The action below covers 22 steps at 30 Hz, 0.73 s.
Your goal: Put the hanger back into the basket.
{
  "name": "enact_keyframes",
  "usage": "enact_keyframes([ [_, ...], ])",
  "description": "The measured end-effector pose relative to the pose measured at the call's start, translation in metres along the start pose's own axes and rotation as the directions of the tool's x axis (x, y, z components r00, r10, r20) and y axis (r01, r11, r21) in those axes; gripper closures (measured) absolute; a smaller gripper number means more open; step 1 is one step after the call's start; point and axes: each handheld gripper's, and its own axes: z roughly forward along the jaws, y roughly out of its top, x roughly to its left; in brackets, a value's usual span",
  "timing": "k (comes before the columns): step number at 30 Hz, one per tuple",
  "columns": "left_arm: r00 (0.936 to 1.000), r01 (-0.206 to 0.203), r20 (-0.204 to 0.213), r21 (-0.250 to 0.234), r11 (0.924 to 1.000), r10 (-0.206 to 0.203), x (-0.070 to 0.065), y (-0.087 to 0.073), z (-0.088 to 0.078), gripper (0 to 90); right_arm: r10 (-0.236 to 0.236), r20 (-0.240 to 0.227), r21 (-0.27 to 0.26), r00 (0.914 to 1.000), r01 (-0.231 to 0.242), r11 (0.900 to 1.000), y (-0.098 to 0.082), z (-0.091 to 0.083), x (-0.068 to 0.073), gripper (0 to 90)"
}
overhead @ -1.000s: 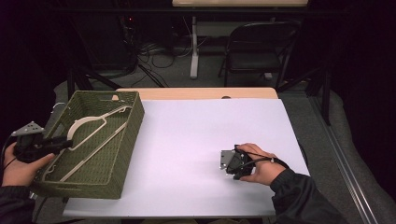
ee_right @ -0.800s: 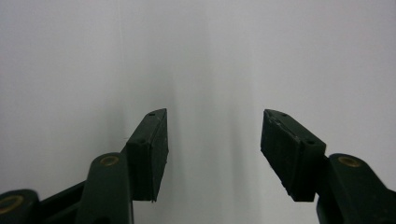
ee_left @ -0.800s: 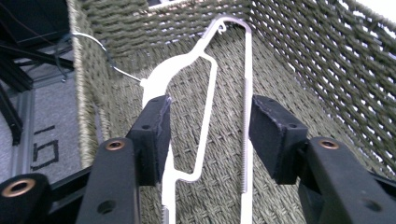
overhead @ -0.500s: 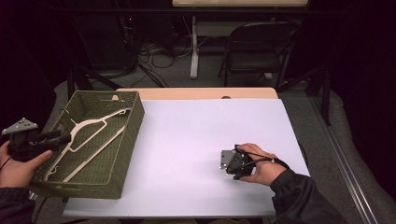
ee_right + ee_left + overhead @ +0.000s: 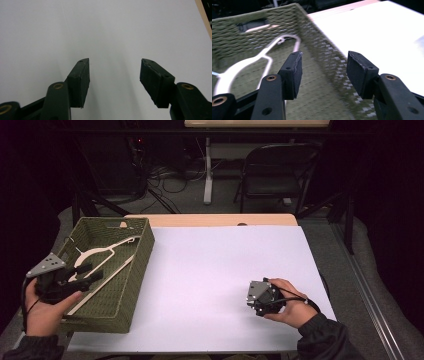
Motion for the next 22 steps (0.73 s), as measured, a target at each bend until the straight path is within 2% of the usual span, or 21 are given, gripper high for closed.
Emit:
enact_keyframes([
  [3,0.9999,-0.001,0.01,-0.005,1.0,0.001,-0.014,-0.001,0.002,46.7,0.053,0.016,-0.008,0.9985,-0.053,0.999,-0.012,-0.007,0.004,41.0],
  [5,0.9995,-0.017,0.026,0.003,0.9999,0.017,-0.025,0.0,0.006,46.6,0.088,0.027,-0.002,0.9958,-0.088,0.996,-0.02,-0.011,0.008,41.0],
  [7,0.9988,-0.045,0.021,0.013,0.9989,0.045,-0.034,0.0,0.009,46.6,0.113,0.031,-0.004,0.9931,-0.113,0.994,-0.026,-0.014,0.011,41.0],
  [12,0.9948,-0.097,0.032,0.04,0.9944,0.096,-0.054,0.0,0.022,46.6,0.16,0.049,-0.01,0.986,-0.159,0.987,-0.038,-0.018,0.017,41.0],
  [13,0.9937,-0.108,0.035,0.045,0.9931,0.107,-0.057,-0.001,0.025,46.6,0.171,0.054,0.01,0.9838,-0.172,0.985,-0.039,-0.02,0.019,41.0],
  [16,0.9912,-0.126,0.048,0.05,0.9908,0.123,-0.067,-0.002,0.031,46.6,0.197,0.059,-0.029,0.9786,-0.196,0.98,-0.043,-0.019,0.023,41.0],
  [19,0.9906,-0.124,0.062,0.045,0.9912,0.122,-0.077,-0.001,0.036,45.9,0.221,0.063,-0.036,0.9732,-0.219,0.975,-0.045,-0.019,0.025,41.0],
  [20,0.9889,-0.134,0.071,0.038,0.9903,0.131,-0.082,-0.001,0.038,45.6,0.223,0.07,-0.019,0.9724,-0.222,0.975,-0.046,-0.02,0.026,41.0],
  [22,0.9842,-0.155,0.092,0.037,0.9872,0.151,-0.092,0.001,0.041,44.9,0.244,0.084,-0.051,0.9662,-0.24,0.969,-0.049,-0.019,0.025,41.0],
])
